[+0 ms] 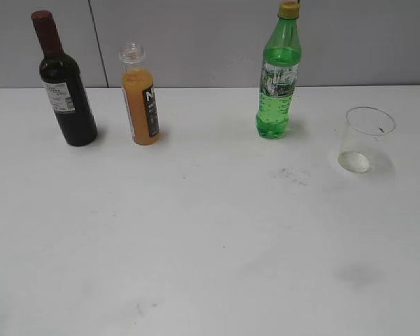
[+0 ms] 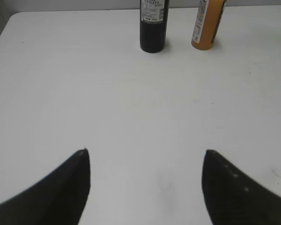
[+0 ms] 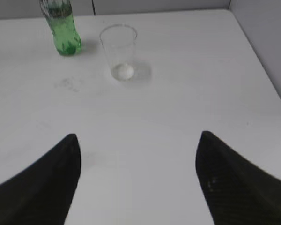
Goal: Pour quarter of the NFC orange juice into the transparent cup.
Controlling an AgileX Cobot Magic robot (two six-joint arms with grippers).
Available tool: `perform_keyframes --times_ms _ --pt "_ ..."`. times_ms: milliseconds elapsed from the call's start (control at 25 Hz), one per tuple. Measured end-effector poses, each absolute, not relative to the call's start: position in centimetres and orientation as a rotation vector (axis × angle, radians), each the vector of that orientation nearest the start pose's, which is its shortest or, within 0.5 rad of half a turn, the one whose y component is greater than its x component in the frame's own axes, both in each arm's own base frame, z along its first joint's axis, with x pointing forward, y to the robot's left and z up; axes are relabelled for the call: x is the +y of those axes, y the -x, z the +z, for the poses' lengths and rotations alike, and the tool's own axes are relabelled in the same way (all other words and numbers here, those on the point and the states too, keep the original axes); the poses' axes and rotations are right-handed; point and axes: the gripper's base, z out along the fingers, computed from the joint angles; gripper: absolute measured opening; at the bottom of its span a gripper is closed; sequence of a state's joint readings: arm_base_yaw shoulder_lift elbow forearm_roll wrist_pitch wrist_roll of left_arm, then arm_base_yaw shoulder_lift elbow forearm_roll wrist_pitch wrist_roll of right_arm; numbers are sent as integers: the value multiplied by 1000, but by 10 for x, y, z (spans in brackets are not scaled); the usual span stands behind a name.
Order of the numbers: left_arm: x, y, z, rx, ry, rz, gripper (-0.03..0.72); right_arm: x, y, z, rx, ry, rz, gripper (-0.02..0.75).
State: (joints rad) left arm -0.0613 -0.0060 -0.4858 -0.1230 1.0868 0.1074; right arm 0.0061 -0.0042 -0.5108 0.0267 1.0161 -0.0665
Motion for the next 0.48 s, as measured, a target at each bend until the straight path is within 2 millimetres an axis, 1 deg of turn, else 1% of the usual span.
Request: perform_keyframes --times_ms 80,200,360,480 --pt "-10 6 272 2066 -182 -120 567 2 2 292 1932 70 -9 591" --pt "-10 6 272 2066 -182 -120 567 2 -11 301 1881 65 -10 591" --pt "-10 6 272 2066 -182 -120 567 2 -36 309 1875 60 -6 591" --pt "-10 6 272 2066 -182 -120 567 5 -59 311 1881 47 40 591"
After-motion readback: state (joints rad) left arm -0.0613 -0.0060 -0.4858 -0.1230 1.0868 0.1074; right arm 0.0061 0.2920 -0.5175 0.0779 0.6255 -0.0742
